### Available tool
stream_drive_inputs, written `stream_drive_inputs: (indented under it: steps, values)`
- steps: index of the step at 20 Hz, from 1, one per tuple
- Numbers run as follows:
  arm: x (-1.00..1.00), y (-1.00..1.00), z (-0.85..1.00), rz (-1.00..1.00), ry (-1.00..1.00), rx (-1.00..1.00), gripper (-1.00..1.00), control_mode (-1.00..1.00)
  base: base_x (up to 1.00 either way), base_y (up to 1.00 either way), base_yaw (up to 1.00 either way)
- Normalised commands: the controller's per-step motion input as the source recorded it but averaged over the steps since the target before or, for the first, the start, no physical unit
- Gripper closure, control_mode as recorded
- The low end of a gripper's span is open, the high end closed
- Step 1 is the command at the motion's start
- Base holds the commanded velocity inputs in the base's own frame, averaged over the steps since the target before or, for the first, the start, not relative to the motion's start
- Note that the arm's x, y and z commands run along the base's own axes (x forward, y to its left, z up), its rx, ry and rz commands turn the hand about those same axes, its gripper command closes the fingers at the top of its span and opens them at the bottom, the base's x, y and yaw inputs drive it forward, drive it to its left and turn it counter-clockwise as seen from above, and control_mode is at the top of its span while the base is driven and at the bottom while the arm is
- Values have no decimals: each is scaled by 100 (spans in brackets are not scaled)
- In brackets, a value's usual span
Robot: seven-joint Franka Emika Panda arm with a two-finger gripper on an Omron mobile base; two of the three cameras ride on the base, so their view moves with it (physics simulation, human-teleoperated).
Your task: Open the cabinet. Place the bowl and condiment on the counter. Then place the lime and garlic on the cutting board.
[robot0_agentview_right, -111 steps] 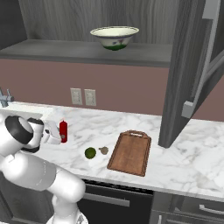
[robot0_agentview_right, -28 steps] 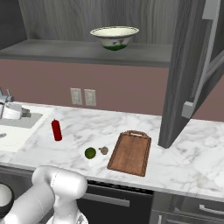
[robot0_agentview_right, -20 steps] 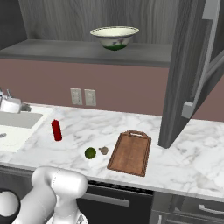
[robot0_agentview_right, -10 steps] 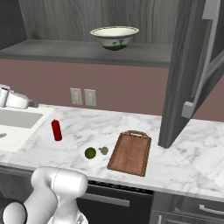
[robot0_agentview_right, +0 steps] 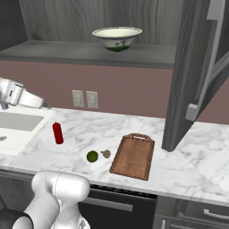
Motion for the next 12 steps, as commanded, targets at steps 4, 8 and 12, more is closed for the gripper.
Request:
stream_drive_inputs:
  steps: [4, 8, 12]
  values:
    - [-8, -28, 25, 0, 2, 3, -100, -100, 0, 0, 0]
    - [-10, -26, 30, 0, 4, 6, -100, -100, 0, 0, 0]
    - [-12, -29, 26, 0, 4, 6, -100, -100, 0, 0, 0]
